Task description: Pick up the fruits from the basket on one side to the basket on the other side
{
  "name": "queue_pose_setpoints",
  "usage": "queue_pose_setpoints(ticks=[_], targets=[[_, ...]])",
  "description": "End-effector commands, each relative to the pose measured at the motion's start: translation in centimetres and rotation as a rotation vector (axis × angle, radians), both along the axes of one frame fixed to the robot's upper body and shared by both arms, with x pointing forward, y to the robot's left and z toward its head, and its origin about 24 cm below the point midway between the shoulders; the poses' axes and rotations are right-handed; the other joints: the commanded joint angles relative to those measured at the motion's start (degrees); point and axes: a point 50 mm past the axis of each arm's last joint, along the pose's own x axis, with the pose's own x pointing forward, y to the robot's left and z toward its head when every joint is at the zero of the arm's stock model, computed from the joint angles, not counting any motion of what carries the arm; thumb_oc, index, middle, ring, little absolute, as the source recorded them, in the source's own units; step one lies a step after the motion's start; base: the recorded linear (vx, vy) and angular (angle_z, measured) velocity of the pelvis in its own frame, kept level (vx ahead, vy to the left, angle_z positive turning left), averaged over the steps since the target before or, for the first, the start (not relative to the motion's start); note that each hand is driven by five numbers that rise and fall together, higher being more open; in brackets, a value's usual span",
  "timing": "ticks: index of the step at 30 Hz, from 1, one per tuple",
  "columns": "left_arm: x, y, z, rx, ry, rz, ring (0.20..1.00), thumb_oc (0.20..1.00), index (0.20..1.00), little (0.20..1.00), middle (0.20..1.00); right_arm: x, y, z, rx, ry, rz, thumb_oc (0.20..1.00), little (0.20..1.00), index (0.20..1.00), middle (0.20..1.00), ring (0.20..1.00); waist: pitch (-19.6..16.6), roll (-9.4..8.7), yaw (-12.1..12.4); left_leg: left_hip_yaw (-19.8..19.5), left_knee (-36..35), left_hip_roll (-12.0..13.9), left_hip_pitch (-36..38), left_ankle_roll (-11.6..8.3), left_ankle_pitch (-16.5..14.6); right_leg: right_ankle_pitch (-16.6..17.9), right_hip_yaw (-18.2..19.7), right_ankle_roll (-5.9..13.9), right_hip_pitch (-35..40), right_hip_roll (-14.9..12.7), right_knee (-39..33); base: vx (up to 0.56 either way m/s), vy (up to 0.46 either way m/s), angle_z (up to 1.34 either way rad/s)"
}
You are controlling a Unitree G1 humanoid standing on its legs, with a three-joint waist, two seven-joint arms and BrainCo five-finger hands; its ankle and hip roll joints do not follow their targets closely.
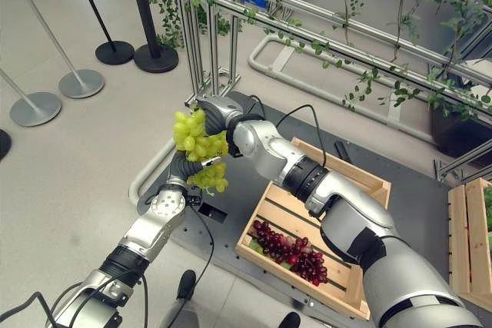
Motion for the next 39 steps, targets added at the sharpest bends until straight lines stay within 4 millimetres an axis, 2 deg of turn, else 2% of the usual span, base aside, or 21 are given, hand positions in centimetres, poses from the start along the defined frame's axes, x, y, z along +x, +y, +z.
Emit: queue_pose_setpoints(ticks=[1,2,3,4,8,19,20,25,31,34,36,39], targets=[[1.4,-3.5,3.5,-0.024,-0.140,-0.105,1.000,1.000,1.000,1.000,1.000,-1.6,1.9,3.9,0.187,-0.089,0.103,0.200,0.200,0.200,0.200,0.200,-1.9,-0.21,1.1,0.6,-4.5,-3.3,1.9,3.45,-3.0,-7.8,1.0,2.23,0.7,-1.5,9.3,0.00,0.000,0.00],[1.5,-3.5,3.4,-0.012,-0.135,-0.098,1.000,1.000,1.000,1.000,1.000,-1.6,1.9,3.7,0.204,-0.078,0.107,0.200,0.200,0.200,0.200,0.200,-2.0,-0.21,1.0,0.6,-4.5,-3.2,2.0,3.46,-3.0,-7.8,0.9,2.21,0.7,-1.5,9.4,0.00,0.000,0.00],[1.5,-3.4,3.3,-0.009,-0.131,-0.094,0.746,0.746,0.746,0.746,0.746,-1.7,2.0,3.7,0.208,-0.075,0.111,0.200,0.200,0.200,0.200,0.200,-2.0,-0.23,1.0,0.7,-4.5,-3.2,2.0,3.45,-3.1,-7.8,0.9,2.22,0.8,-1.5,9.3,0.00,0.000,0.00],[1.7,-3.5,3.3,-0.016,-0.126,-0.088,0.200,0.200,0.200,0.200,0.200,-2.0,2.3,3.5,0.228,-0.062,0.127,0.200,0.200,0.200,0.200,0.200,-2.1,-0.16,0.9,0.6,-4.5,-3.3,1.8,3.55,-2.8,-7.5,0.9,2.18,0.7,-1.5,9.0,0.00,0.000,0.00],[1.7,-3.2,3.3,-0.019,-0.127,-0.082,0.200,0.200,0.200,0.200,0.200,-2.4,2.4,3.2,0.257,-0.037,0.161,0.200,0.200,0.200,0.200,0.200,-2.3,0.01,0.7,0.7,-4.5,-3.3,1.8,3.58,-2.9,-7.5,0.8,2.16,0.8,-1.5,8.9,0.00,0.000,0.00],[1.1,-2.6,2.4,-0.050,-0.108,-0.055,0.200,0.200,0.200,0.200,0.200,-2.9,0.6,2.5,0.339,0.002,0.179,0.200,0.200,0.200,0.200,0.200,-2.6,0.55,0.3,0.8,-4.5,-3.5,2.1,3.78,-3.1,-7.4,0.9,2.15,1.1,-1.6,8.6,0.00,0.000,0.00],[1.0,-2.6,2.3,-0.053,-0.108,-0.052,0.200,0.200,0.200,0.200,0.200,-2.7,0.1,2.4,0.355,0.002,0.166,1.000,1.000,1.000,1.000,1.000,-2.6,0.70,0.2,0.8,-4.5,-3.6,2.1,3.81,-3.1,-7.4,0.9,2.16,1.1,-1.6,8.6,0.00,0.000,0.00],[0.9,-2.3,2.0,-0.053,-0.102,-0.045,0.200,0.200,0.200,0.200,0.200,-2.6,-0.8,2.2,0.379,-0.001,0.148,1.000,1.000,1.000,1.000,1.000,-2.6,0.91,0.0,0.9,-4.5,-3.7,2.2,3.88,-3.2,-7.4,1.0,2.15,1.2,-1.7,8.6,0.00,0.003,-0.01],[0.1,-1.2,1.1,-0.064,-0.086,-0.034,0.200,0.200,0.200,0.200,0.200,-2.4,-4.2,1.7,0.499,-0.011,0.079,1.000,1.000,1.000,1.000,1.000,-2.4,1.82,-0.3,1.2,-4.5,-3.9,2.3,4.09,-3.4,-7.3,1.1,2.39,1.1,-2.1,8.7,0.00,0.009,-0.05],[-1.1,0.2,-0.2,-0.107,-0.056,-0.006,0.200,0.200,0.200,0.200,0.200,-2.9,-6.6,-0.1,0.638,0.042,0.040,1.000,1.000,1.000,1.000,1.000,-2.1,2.69,-0.3,1.3,-4.5,-4.2,2.4,4.38,-3.5,-7.6,1.1,2.42,0.9,-2.5,9.7,0.00,0.000,0.00],[-1.5,0.5,-0.7,-0.122,-0.042,-0.003,0.200,0.200,0.200,0.200,0.200,-3.1,-7.1,-0.9,0.672,0.066,0.030,1.000,1.000,1.000,1.000,1.000,-2.2,2.91,-0.2,1.3,-4.5,-4.3,2.4,4.47,-3.5,-7.9,1.2,2.40,0.8,-2.7,10.2,0.00,0.000,0.00],[-2.4,1.7,-1.4,-0.165,-0.035,0.017,0.200,0.200,0.200,0.200,0.200,-3.8,-8.9,-2.6,0.789,0.111,-0.011,1.000,1.000,1.000,1.000,1.000,-1.5,3.98,-0.4,1.1,-4.5,-4.1,2.6,4.40,-3.3,-9.9,2.5,2.21,0.3,-2.7,13.5,0.00,-0.004,0.01]])
